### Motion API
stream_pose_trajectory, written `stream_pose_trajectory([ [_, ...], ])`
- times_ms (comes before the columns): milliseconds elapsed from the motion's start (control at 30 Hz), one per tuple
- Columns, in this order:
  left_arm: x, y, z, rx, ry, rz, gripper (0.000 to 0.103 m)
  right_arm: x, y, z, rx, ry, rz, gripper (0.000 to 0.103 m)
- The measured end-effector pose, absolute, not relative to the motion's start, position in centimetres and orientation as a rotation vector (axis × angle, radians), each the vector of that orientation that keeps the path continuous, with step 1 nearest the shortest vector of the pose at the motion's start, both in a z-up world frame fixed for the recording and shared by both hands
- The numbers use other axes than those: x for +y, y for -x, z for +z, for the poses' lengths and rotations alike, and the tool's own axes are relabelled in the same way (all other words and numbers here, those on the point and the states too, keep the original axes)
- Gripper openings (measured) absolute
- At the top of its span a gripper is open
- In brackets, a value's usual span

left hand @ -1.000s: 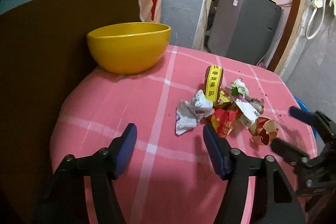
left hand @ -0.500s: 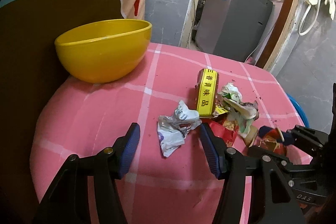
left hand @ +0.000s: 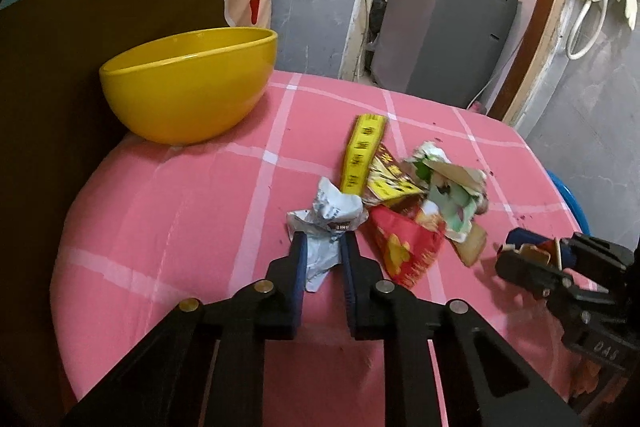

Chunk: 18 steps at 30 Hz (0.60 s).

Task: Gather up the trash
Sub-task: 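Grasp the white foil wrapper with the left gripper while the right gripper grasps a red-gold wrapper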

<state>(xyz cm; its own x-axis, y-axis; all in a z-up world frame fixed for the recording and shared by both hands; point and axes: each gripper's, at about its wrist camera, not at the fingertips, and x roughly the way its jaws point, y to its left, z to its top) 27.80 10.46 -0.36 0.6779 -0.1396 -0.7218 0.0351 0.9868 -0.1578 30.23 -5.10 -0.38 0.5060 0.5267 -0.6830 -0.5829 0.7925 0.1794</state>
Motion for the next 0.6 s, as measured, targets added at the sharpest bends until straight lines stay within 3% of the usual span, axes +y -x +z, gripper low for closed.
stream_pose_trajectory([
  [233, 9.4, -26.9, -0.5, 0.817, 0.122, -0.092, 0.003, -6.5, -29.7, -0.5, 0.788, 0.035, 0.661, 0.040],
  [600, 7.6, -24.4, 0.2, 0.757, 0.101, -0.099, 0.000, -7.6, -28.3, 0.0, 0.721, 0.032, 0.649, 0.040],
])
